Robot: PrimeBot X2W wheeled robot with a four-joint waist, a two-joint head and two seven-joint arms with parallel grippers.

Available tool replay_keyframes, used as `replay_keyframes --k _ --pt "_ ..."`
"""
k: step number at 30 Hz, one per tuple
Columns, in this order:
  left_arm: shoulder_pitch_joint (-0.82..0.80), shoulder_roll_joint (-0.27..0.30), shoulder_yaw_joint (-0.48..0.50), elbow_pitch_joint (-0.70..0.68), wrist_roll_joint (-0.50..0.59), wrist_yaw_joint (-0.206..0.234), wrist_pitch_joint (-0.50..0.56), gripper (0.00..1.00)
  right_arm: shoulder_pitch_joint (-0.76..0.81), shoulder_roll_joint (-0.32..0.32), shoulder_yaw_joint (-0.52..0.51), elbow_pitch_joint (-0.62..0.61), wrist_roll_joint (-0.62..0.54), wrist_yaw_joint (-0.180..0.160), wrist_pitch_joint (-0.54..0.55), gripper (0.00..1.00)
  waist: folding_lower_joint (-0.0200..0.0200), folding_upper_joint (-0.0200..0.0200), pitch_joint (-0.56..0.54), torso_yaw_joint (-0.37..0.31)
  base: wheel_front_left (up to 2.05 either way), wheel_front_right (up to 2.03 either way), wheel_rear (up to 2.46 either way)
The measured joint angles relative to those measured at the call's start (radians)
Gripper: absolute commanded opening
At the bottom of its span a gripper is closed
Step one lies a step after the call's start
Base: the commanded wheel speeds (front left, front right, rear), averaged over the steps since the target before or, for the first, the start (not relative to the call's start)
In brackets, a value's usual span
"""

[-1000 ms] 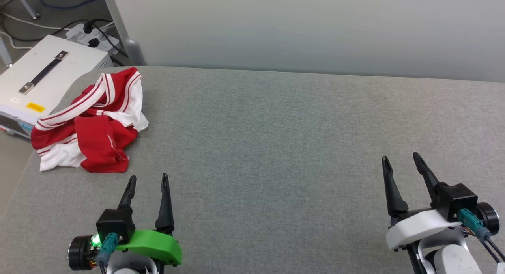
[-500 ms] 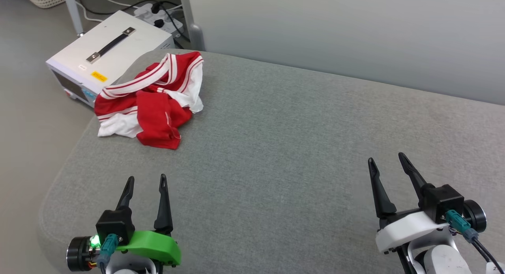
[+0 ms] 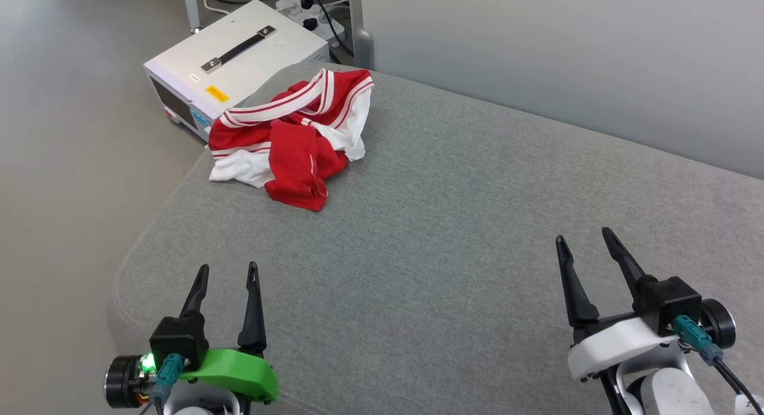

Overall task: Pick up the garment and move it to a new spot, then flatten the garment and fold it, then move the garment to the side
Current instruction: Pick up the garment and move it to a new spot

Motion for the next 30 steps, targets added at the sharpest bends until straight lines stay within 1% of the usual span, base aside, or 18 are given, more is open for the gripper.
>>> replay_keyframes --k 8,16,21,22,26,30 --pt "0.000 0.000 0.002 -0.011 0.000 0.000 0.000 1.00 0.000 0.000 0.005 0.000 0.000 0.000 0.000 1.00 0.0000 0.0000 0.000 0.021 0.00 0.00 0.00" --pt "0.001 0.000 0.005 -0.027 0.000 0.000 0.000 1.00 -0.001 0.000 0.005 0.000 0.001 0.000 0.000 1.00 0.0000 0.0000 0.008 0.006 0.00 0.00 0.00" --pt "0.000 0.000 0.005 -0.029 -0.003 -0.002 0.000 1.00 -0.010 0.000 0.010 -0.011 -0.001 0.000 0.000 1.00 0.0000 0.0000 0.032 -0.010 0.00 0.00 0.00" --pt "0.000 0.000 0.006 -0.028 -0.006 -0.006 0.000 1.00 -0.016 0.000 0.012 -0.014 -0.002 0.000 0.000 1.00 -0.0001 0.0000 0.038 -0.013 0.00 0.00 0.00" --pt "-0.028 0.010 0.018 0.008 -0.009 -0.051 0.000 1.00 -0.047 0.000 0.020 -0.020 -0.012 0.000 0.000 1.00 0.0000 0.0000 0.074 -0.035 0.00 0.00 0.00" --pt "-0.130 0.059 0.013 0.080 -0.021 -0.081 0.000 1.00 -0.078 0.000 0.021 -0.029 -0.022 0.000 0.000 1.00 0.0000 0.0000 0.121 -0.067 0.00 0.00 0.00"
